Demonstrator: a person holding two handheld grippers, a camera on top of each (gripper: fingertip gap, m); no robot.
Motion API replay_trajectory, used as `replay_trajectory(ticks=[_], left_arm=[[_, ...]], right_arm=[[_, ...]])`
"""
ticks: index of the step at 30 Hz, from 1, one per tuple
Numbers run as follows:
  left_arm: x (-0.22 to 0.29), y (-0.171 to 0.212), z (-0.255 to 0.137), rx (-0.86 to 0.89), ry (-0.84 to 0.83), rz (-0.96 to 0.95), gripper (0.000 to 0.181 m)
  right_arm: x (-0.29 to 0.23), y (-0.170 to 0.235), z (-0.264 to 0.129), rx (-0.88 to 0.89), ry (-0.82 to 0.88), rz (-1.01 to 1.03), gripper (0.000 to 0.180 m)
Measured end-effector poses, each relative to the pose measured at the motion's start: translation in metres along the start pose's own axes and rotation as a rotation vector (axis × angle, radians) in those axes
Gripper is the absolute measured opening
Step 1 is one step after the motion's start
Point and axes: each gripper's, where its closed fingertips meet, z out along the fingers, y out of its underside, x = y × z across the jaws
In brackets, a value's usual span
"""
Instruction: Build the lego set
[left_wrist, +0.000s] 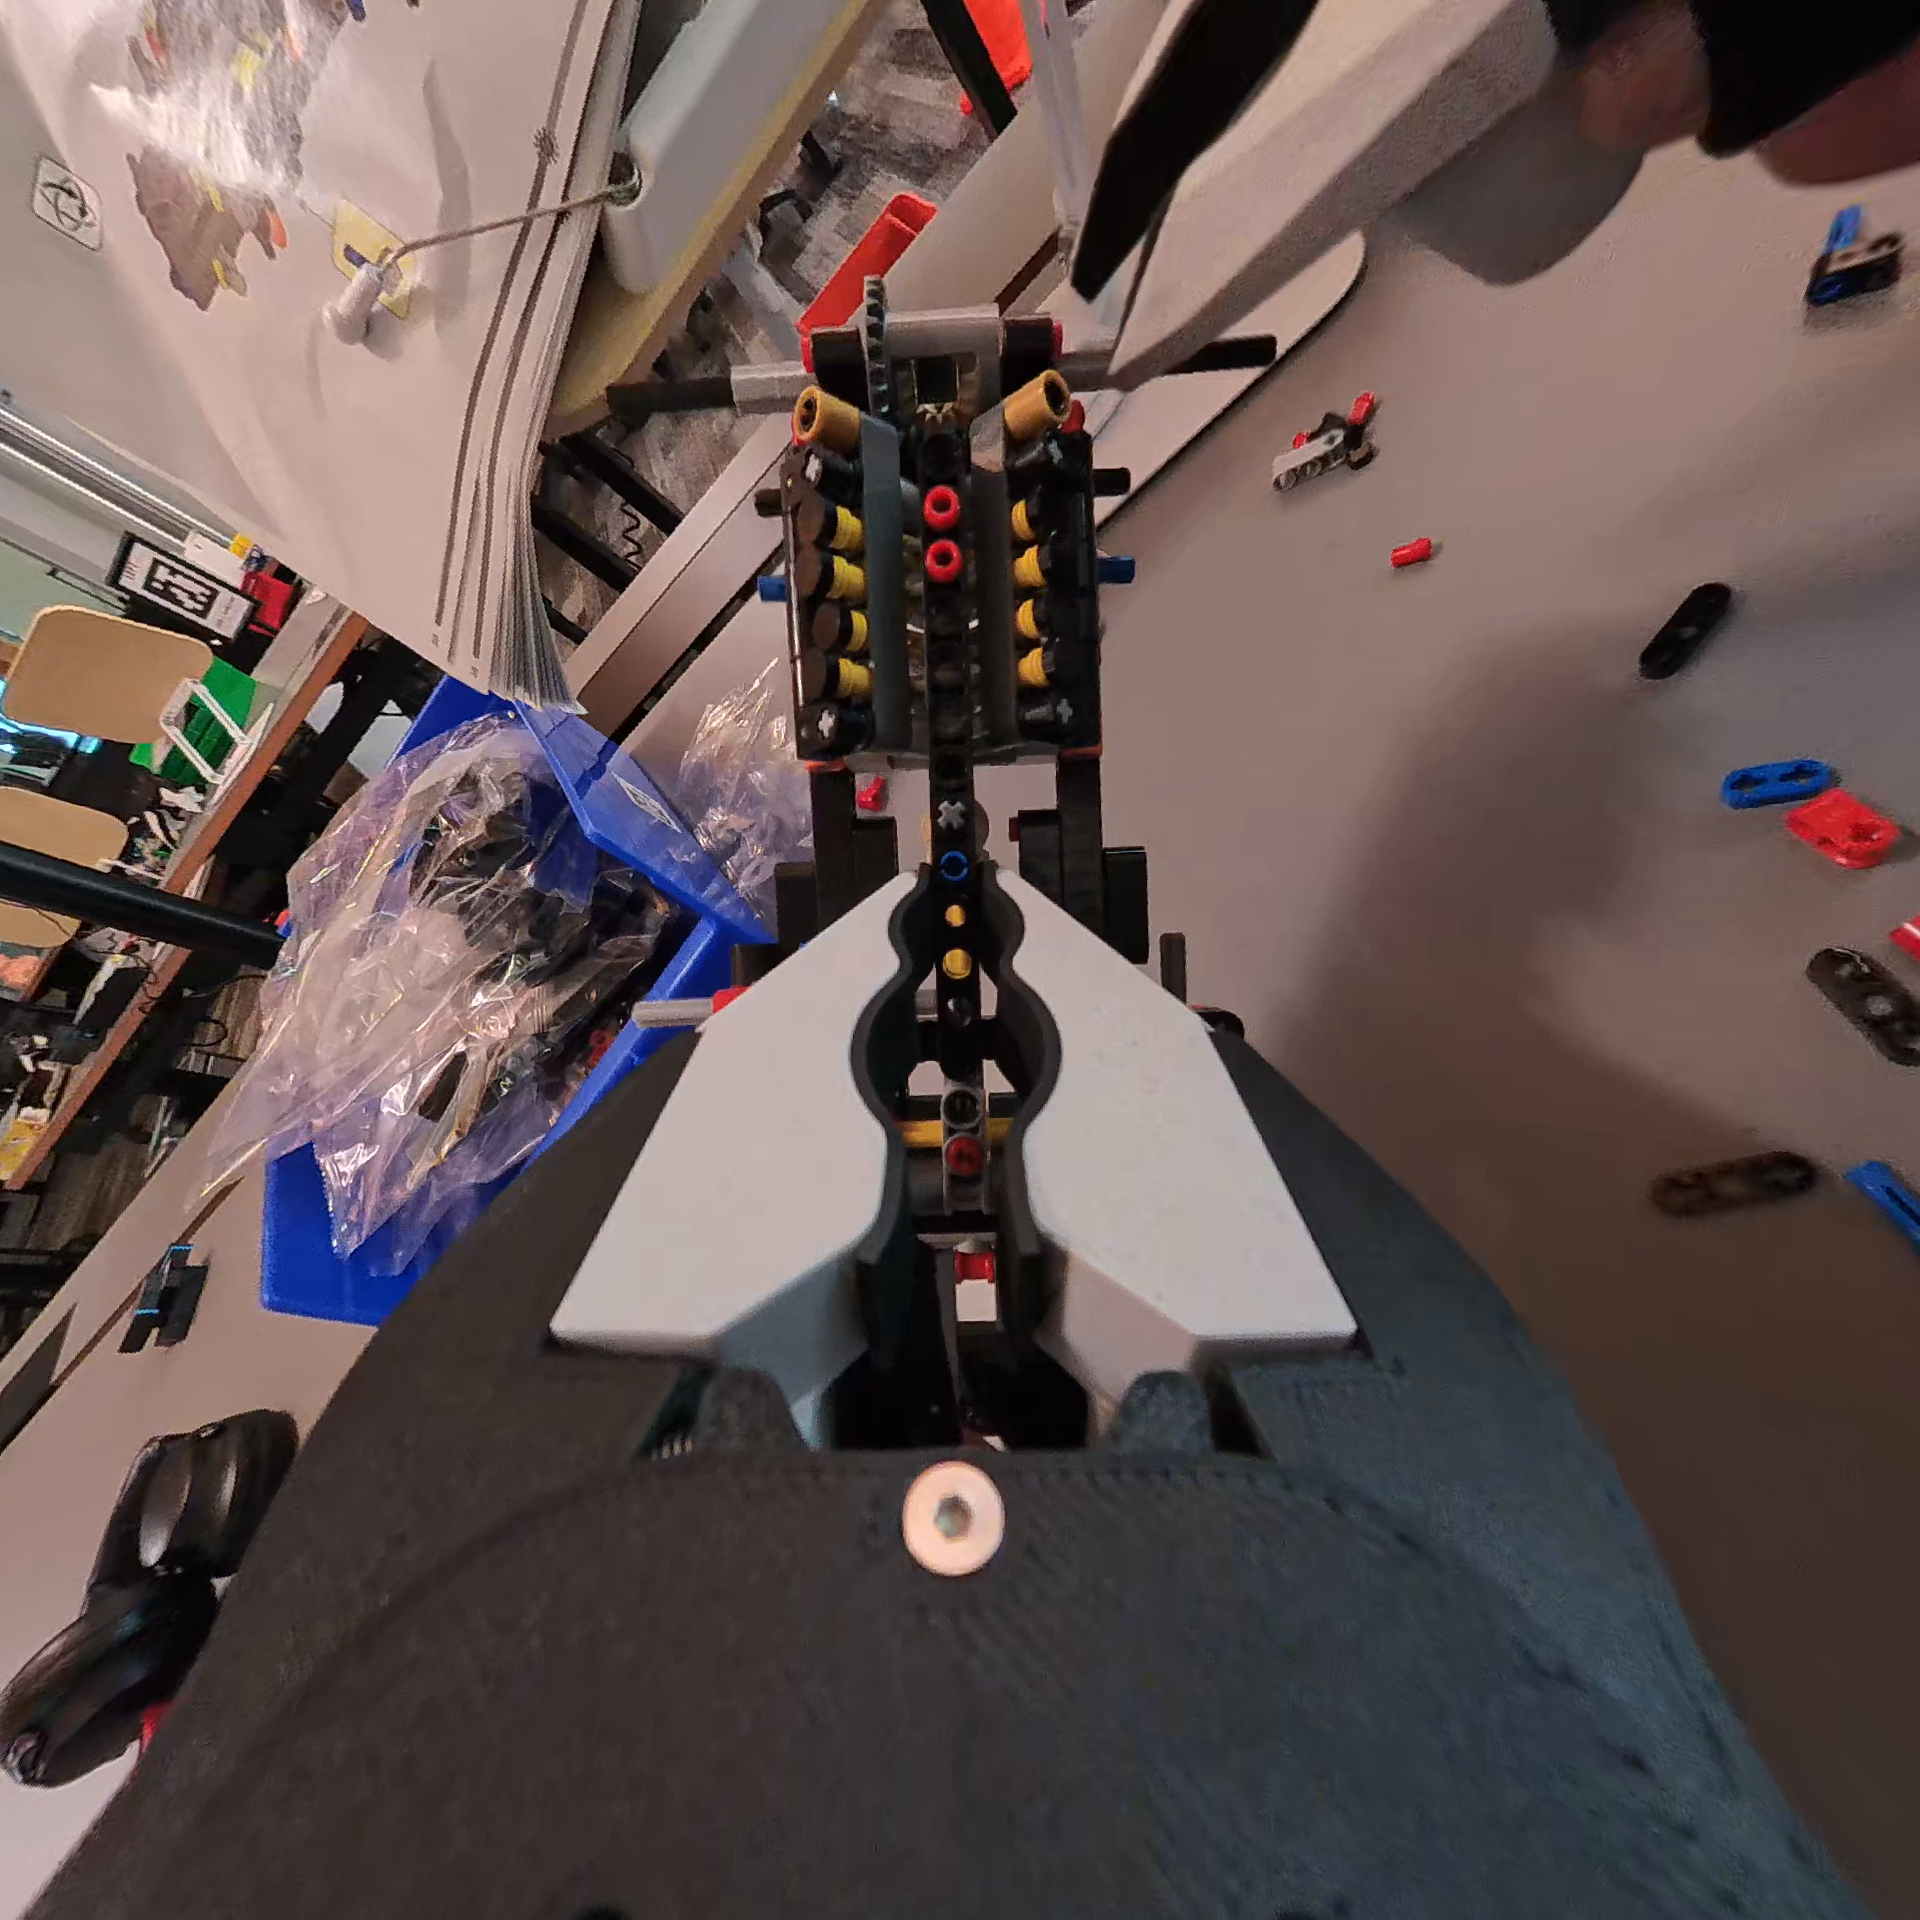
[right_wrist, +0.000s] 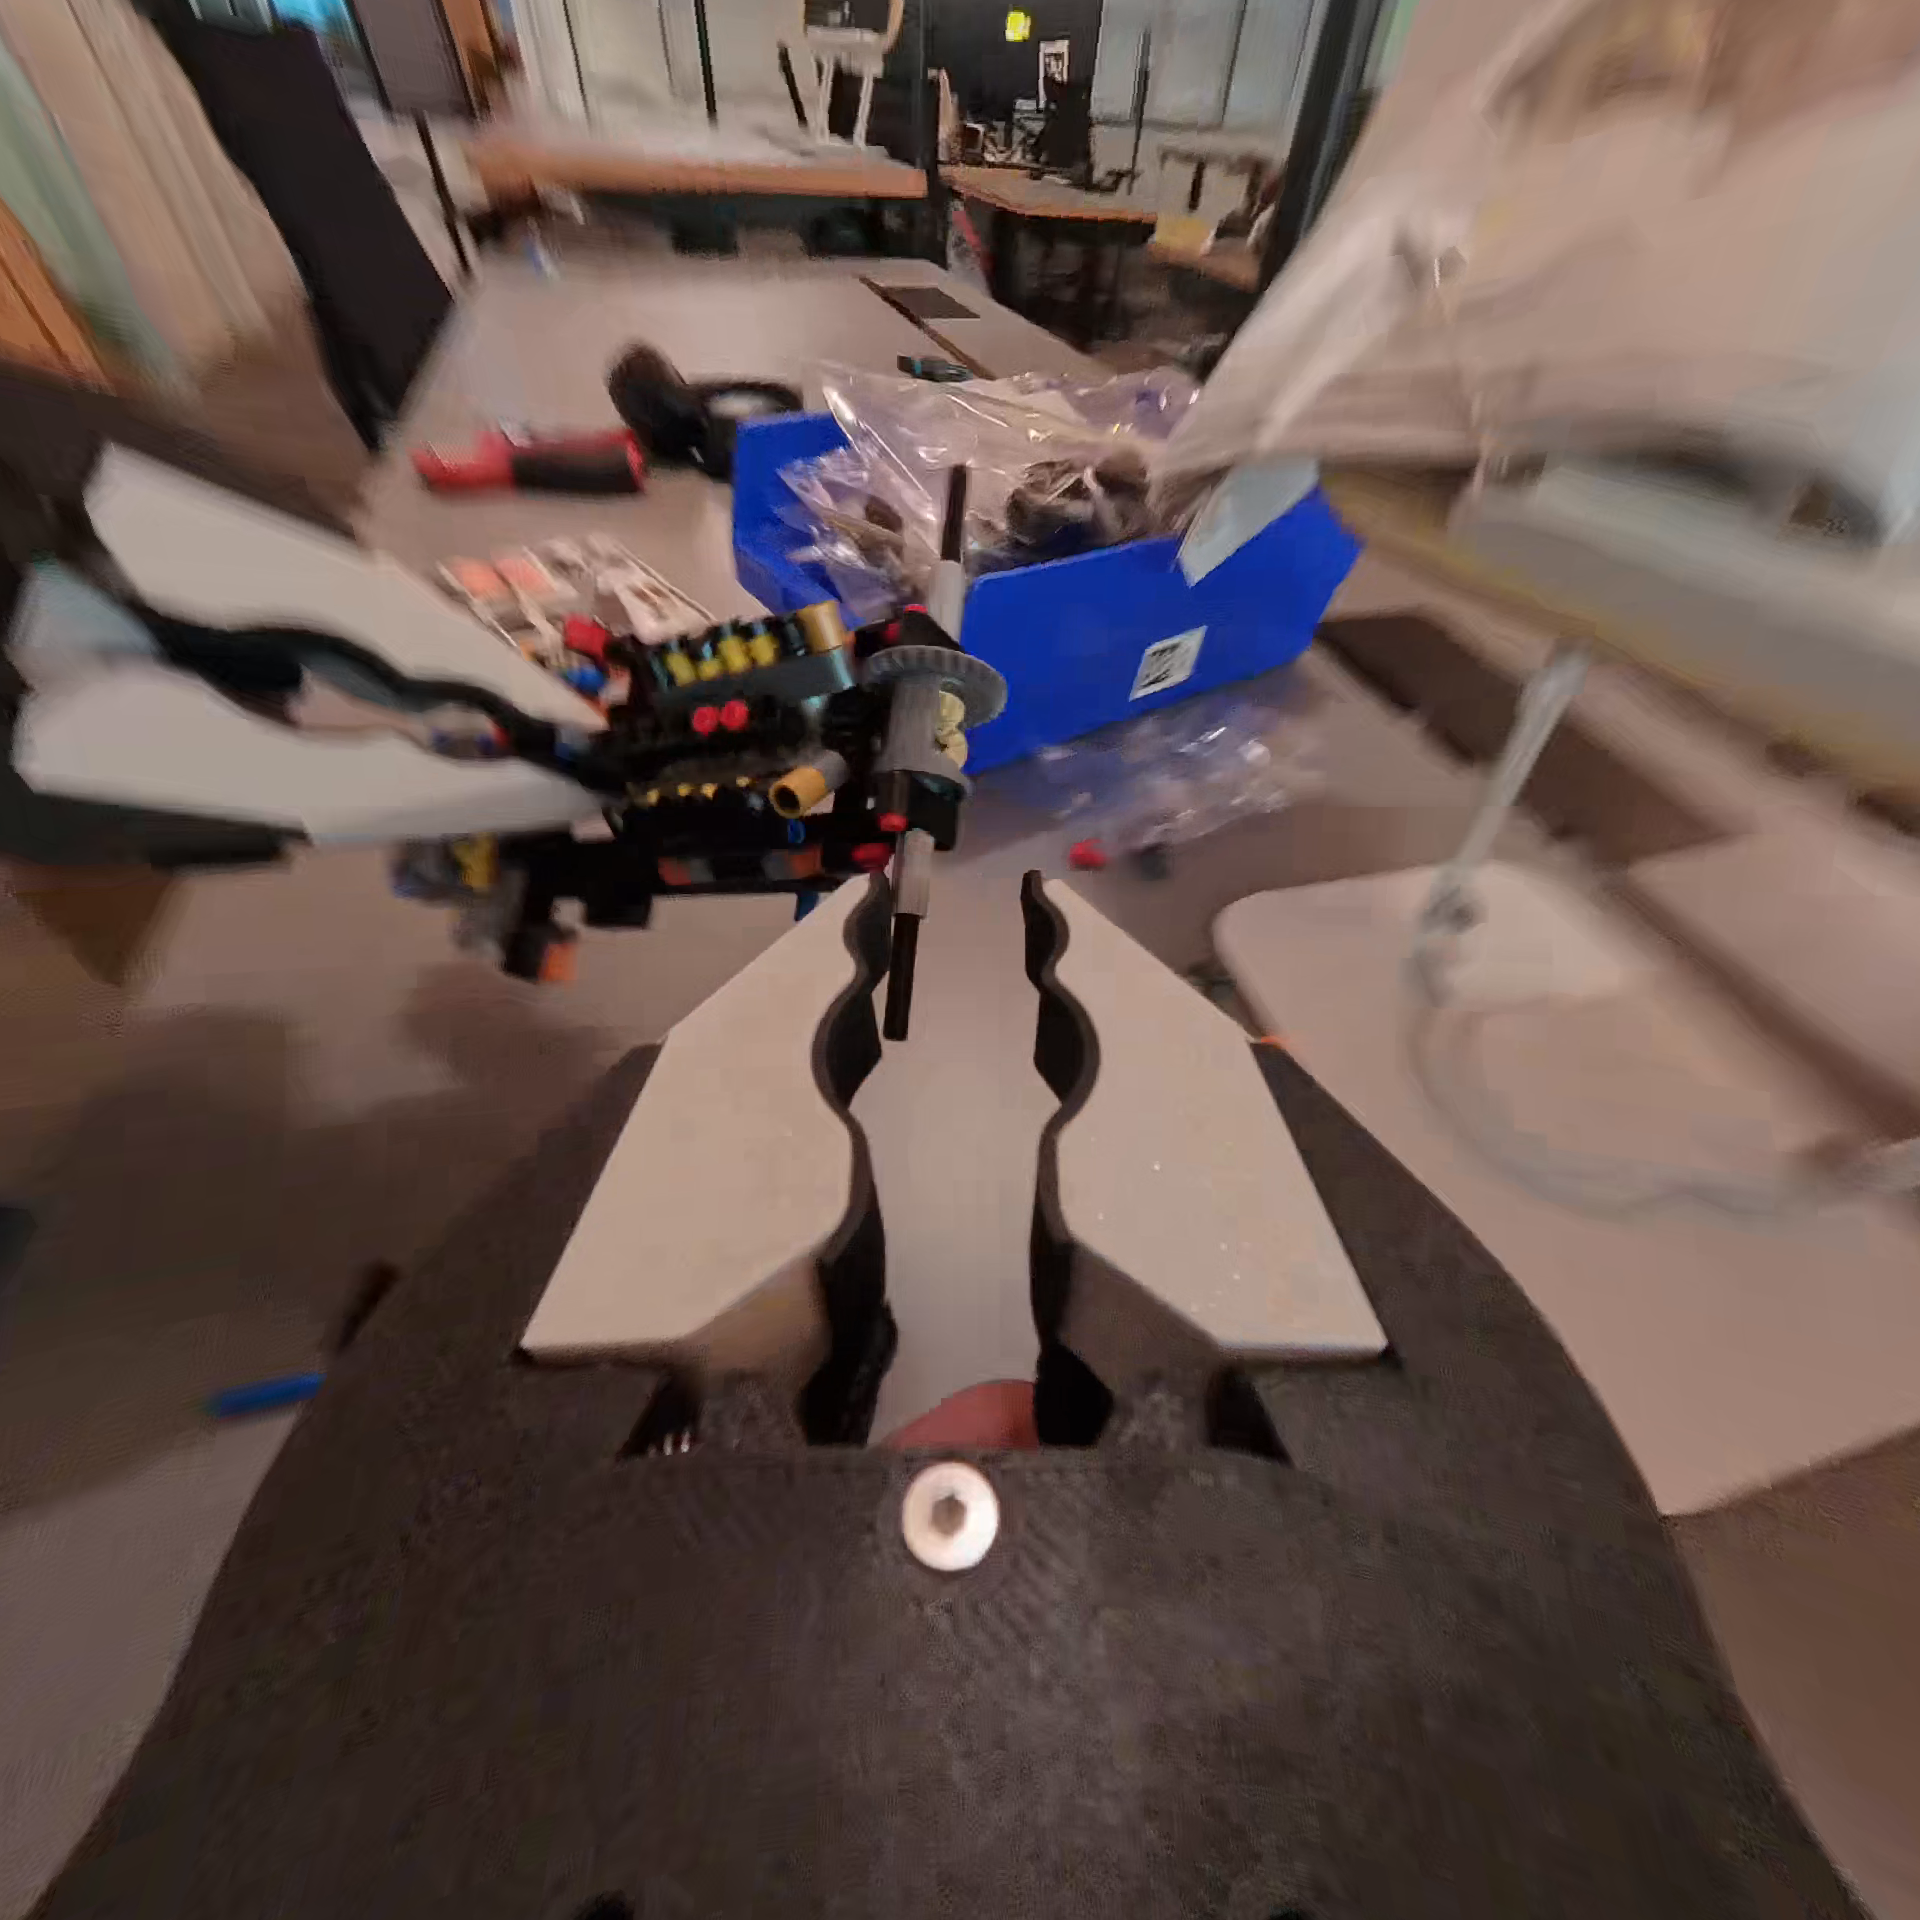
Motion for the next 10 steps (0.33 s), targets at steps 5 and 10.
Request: replay_trajectory(ticks=[5, 10], left_arm=[[0.0025, -0.0073, -0.0007, 0.011, -0.006, 0.001, 0.005], [0.0026, -0.0069, -0.0017, 0.013, -0.021, 0.006, 0.005]], right_arm=[[-0.0031, -0.0032, 0.0004, -0.064, 0.197, -0.488, 0.007], [-0.0027, -0.0022, 0.0019, -0.058, 0.206, -0.428, 0.004]])
